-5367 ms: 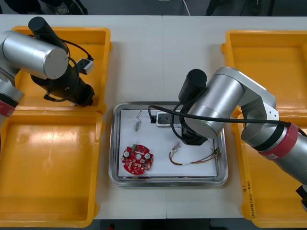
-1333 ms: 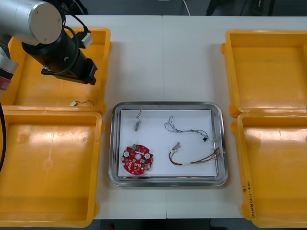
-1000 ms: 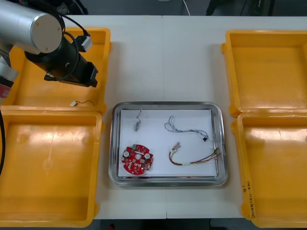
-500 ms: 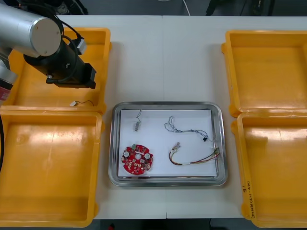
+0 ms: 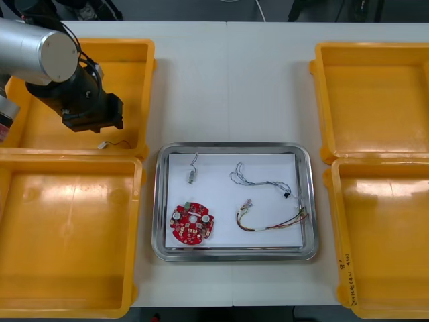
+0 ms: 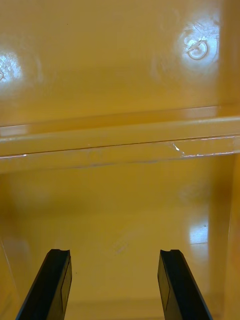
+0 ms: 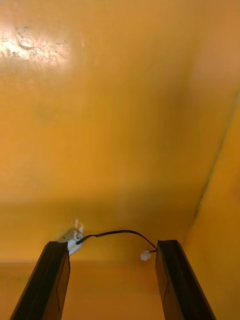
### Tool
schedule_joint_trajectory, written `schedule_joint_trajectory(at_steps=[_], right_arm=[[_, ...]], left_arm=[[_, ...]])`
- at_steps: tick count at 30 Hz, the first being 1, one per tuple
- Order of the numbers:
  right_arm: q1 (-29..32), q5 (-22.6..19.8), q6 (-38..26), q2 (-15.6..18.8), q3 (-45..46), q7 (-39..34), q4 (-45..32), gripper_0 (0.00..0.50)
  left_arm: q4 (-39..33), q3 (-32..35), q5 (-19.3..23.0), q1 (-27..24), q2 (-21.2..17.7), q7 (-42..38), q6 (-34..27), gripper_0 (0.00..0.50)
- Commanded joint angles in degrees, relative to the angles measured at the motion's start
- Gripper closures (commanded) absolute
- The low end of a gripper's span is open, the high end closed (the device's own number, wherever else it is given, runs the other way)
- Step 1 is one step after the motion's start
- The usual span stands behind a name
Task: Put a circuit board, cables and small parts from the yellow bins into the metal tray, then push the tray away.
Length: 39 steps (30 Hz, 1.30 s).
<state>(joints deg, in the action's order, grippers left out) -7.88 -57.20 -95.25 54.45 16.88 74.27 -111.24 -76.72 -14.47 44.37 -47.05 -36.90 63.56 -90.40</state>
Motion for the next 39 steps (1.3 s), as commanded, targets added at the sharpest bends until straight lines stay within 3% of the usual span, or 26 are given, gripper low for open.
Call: schedule_joint_trajectory(at_steps=[1, 9, 20, 39], right_arm=[[0.7, -0.4, 0.4, 2.6, 1.5, -0.6, -1.7, 0.000], [0.7, -0.5, 0.4, 2.6, 2.0, -0.7, -1.8, 0.000], [0.7, -0.6, 0.4, 2.6, 2.2, -0.7, -1.7, 0.000], [0.6, -1.1, 0.0, 2.6, 2.5, -0.7, -1.7, 0.000]], left_arm=[[1.5, -0.5, -0.1, -0.6, -2.3, 0.3, 1.1, 0.000], [4.2, -4.0, -0.6, -1.4, -3.2, 1.5, 3.1, 0.000], [12.8, -5.8, 0.8, -6.9, -3.4, 7.3, 2.2, 0.000], [12.7, -13.0, 3.5, -9.0, -3.4, 11.6, 0.7, 0.000]])
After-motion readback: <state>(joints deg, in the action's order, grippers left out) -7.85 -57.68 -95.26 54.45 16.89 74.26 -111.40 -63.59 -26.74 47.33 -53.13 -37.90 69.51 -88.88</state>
